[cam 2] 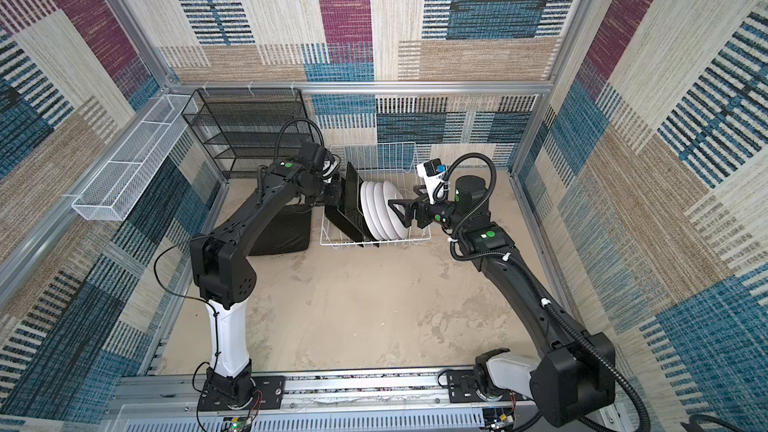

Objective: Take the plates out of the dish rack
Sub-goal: 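Close the left gripper on the next dark plate's top rim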

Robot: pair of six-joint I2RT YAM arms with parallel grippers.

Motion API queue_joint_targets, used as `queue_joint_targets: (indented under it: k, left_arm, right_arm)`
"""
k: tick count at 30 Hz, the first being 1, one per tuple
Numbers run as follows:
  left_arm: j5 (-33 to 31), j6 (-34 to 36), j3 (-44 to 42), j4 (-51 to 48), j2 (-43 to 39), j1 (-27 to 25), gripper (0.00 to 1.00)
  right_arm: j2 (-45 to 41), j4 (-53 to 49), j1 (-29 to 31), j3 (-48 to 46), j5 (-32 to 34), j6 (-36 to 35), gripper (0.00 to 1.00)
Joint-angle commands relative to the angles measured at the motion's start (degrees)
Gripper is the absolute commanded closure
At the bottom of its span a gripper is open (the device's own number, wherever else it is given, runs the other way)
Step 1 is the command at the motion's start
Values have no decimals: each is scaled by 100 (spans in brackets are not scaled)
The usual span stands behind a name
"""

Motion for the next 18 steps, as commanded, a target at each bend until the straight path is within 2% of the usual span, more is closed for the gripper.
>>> queue_joint_targets:
  k: [1, 8, 18]
  left_arm:
    - [-123, -19, -37, -184, 102, -7, 67]
    - [-336, -205, -77, -223, 47, -15, 80]
    - [-203, -420, -139, -214, 106, -12, 97]
  right_arm:
    - [-34, 56, 3, -36, -32, 73, 1]
    - [5, 60, 5, -13, -33, 61, 1]
    - [36, 29, 5, 4, -41, 77, 1]
